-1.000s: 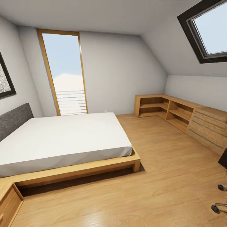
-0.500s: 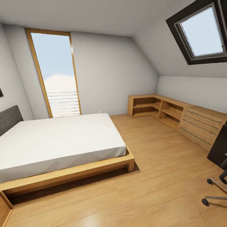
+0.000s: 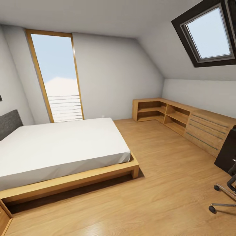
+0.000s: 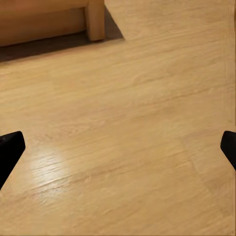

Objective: In the bedroom, organize the workspace by keeping the computer under the desk, ensuring the monitor is on the desk, placing the keyboard on the desk next to the monitor, placing the mouse on the desk next to the keyboard, moving the folder from the swivel chair onto the desk next to the mouse, stacking the notebook on top of the folder with the pen on top of the notebook, and positioning the swivel chair next to the desk.

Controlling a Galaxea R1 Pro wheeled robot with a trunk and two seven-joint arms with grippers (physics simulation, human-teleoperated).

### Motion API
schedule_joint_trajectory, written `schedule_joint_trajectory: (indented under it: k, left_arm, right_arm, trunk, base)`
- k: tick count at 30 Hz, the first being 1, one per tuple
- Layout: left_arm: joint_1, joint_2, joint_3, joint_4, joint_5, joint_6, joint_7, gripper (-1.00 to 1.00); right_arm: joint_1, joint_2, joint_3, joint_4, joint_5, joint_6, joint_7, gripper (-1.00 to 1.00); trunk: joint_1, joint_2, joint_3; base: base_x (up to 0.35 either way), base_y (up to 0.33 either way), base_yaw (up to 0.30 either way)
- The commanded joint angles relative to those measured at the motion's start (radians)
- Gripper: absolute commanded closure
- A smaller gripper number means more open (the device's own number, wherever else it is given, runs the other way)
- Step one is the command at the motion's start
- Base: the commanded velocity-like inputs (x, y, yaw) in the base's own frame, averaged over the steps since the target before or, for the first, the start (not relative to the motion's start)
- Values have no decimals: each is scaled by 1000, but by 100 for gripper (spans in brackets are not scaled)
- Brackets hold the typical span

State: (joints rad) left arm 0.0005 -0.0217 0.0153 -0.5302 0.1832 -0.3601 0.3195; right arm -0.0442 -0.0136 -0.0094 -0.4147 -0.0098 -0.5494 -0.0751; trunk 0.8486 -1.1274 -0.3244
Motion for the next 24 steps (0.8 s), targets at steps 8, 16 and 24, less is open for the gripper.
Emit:
schedule_joint_trajectory:
  k: [8, 16, 24]
  left_arm:
    - [0, 2, 1, -12, 28, 127, 30, -100]
    - [1, 5, 5, 34, 32, 11, 36, -100]
    - [1, -3, -6, 89, 26, -16, 32, -100]
  right_arm:
    - [-24, 20, 2, -24, 1, 4, 5, -100]
    - [-32, 22, 4, 63, 3, 3, 7, -100]
    - [-33, 24, 7, 68, 5, 6, 10, -100]
  trunk:
    - [0, -1, -1]
    - [0, -1, 1]
    - [0, -1, 2]
  base:
    - [0, 0, -215]
    - [0, 0, -241]
    - [0, 0, -287]
